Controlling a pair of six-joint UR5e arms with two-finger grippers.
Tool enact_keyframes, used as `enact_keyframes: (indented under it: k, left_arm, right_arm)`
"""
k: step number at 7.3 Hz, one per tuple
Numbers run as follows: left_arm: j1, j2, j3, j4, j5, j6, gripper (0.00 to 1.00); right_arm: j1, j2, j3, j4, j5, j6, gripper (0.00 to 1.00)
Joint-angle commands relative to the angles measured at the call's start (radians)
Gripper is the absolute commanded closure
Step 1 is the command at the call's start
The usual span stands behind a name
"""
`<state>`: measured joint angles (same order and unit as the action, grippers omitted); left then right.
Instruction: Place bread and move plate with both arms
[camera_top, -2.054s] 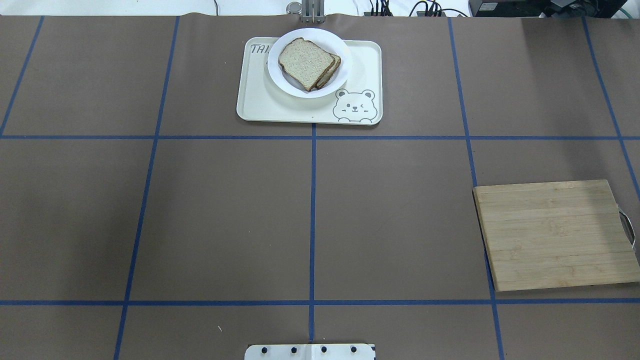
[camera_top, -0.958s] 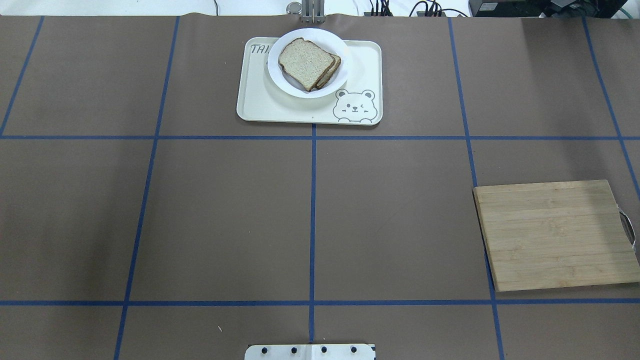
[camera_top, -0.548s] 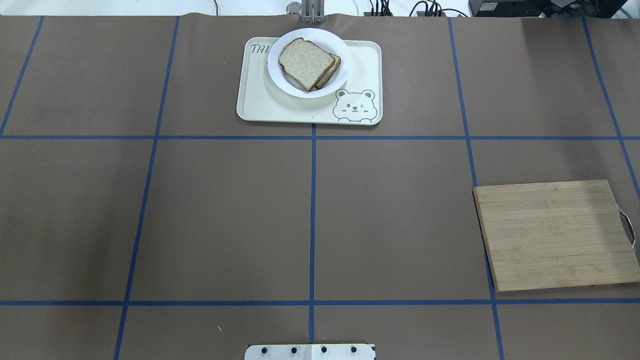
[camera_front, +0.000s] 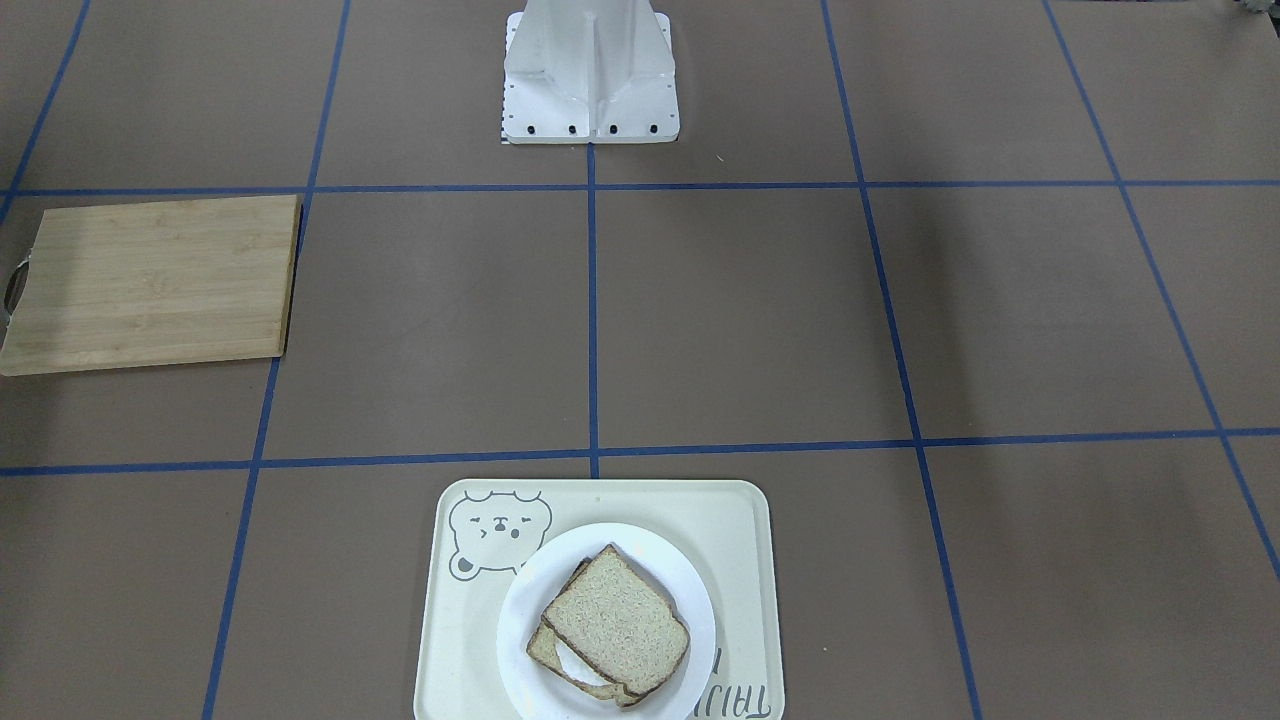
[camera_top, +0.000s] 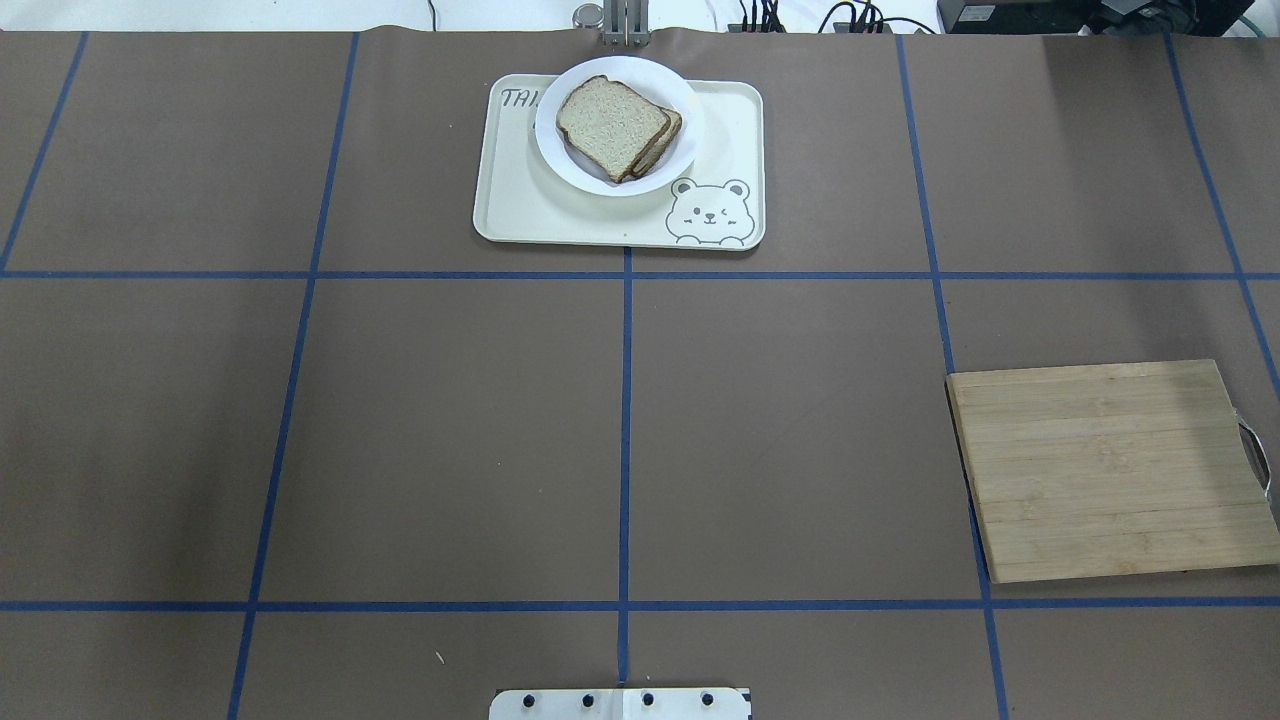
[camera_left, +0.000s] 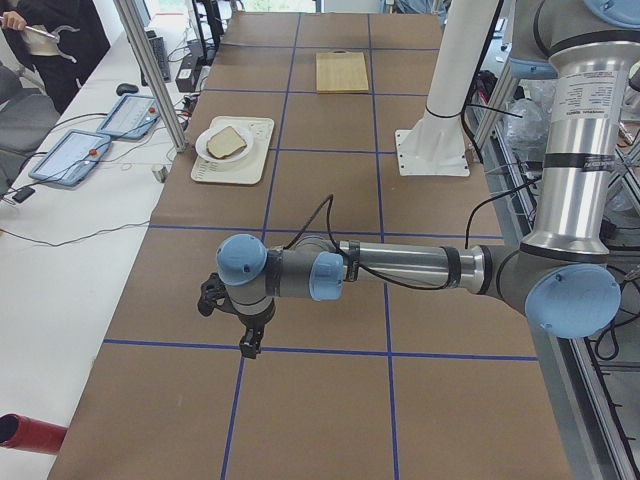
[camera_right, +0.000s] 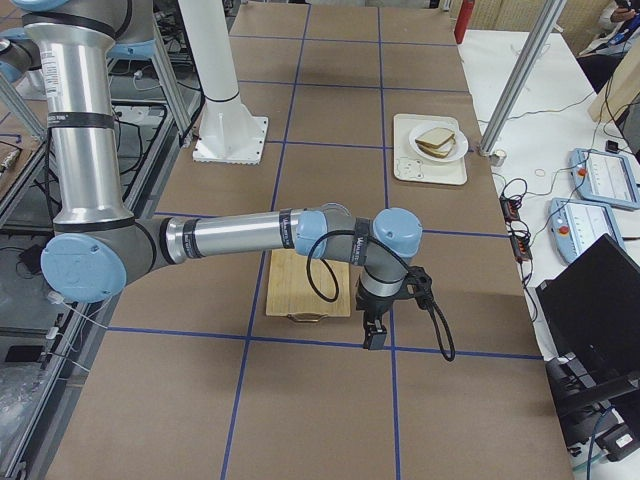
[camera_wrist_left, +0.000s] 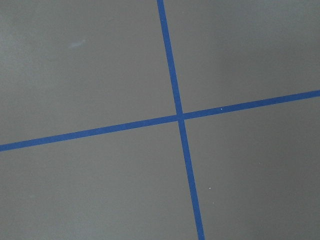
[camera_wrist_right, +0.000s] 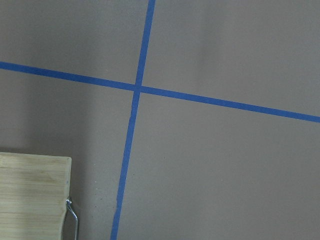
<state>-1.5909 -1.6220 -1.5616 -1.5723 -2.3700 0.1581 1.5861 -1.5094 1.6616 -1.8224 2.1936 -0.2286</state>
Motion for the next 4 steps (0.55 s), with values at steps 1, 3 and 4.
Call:
enact_keyframes:
  k: [1, 3, 4]
  left_arm:
    - [-0.001, 0.001, 0.002, 0.0, 0.0, 0.0, 0.0]
    - [-0.001, 0.001, 0.005, 0.002, 0.008, 0.0, 0.0]
    - [-0.001, 0.005, 0.005, 0.002, 0.008, 0.0, 0.0]
  right_arm:
    - [0.0, 0.0, -0.009, 0.0, 0.0, 0.0, 0.0]
    - [0.0, 0.0, -0.011, 0.0, 0.0, 0.0, 0.0]
    - [0.0, -0.002, -0.013, 0.0, 0.002, 0.0, 0.0]
